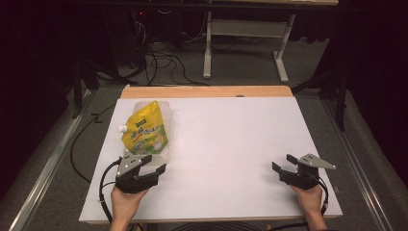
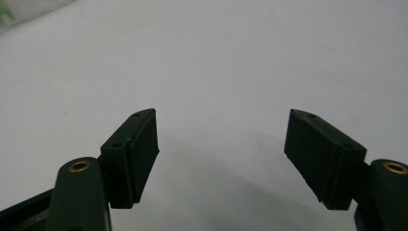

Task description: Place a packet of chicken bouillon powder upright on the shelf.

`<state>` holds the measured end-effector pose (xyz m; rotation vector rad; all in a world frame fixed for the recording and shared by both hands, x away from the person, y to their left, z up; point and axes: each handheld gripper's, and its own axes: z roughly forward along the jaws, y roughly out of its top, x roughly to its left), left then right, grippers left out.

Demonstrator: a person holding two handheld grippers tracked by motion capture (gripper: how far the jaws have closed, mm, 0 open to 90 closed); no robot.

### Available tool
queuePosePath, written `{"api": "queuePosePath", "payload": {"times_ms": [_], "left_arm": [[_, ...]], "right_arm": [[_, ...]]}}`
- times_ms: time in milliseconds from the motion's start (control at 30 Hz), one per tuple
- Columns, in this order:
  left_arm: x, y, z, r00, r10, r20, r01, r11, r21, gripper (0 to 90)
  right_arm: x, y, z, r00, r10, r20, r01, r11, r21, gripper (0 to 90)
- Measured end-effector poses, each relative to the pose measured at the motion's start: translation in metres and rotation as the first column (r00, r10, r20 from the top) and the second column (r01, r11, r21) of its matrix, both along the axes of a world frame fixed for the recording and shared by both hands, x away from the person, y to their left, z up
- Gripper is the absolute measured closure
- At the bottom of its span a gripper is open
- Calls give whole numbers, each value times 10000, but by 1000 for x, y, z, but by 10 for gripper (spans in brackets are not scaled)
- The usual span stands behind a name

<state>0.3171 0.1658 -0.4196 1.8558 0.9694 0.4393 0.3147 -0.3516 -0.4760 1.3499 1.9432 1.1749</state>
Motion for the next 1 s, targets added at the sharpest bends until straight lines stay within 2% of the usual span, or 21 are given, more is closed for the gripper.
{"api": "queuePosePath", "payload": {"times_ms": [167,267,367,500,533,600,700,800,933,1000], "left_arm": [[2,-11,-3,9996,-247,-118,246,9997,-61,373],[3,-15,-2,9996,-285,-27,285,9995,-143,372],[5,-18,-2,9997,-255,30,256,9987,-440,372],[8,-26,-5,9995,-285,112,292,9969,-726,371],[9,-28,-5,9994,-308,125,316,9971,-697,371],[11,-33,-7,9992,-375,102,382,9968,-697,371],[15,-38,-8,9989,-478,10,478,9962,-732,370],[16,-46,-10,9984,-559,92,563,9968,-576,370],[19,-54,-12,9978,-662,63,664,9965,-502,368],[20,-56,-12,9976,-697,60,699,9965,-454,368]], "right_arm": [[0,-3,-1,10000,-51,-81,54,9996,294,283],[2,-4,-1,9997,-69,-216,77,9994,348,284],[0,-4,-1,9998,-167,-85,171,9988,451,285],[-4,-6,-1,9992,-231,324,213,9982,552,289],[-5,-5,-1,9984,-244,504,219,9985,493,293],[-5,-4,-1,9983,-215,544,192,9990,415,296],[-4,-4,-1,9993,-113,358,98,9992,399,296],[-5,-3,-1,9988,-139,474,124,9994,311,298],[-7,-4,0,9978,-130,646,104,9991,408,298],[-6,-4,-1,9981,-171,586,145,9989,455,298]]}}
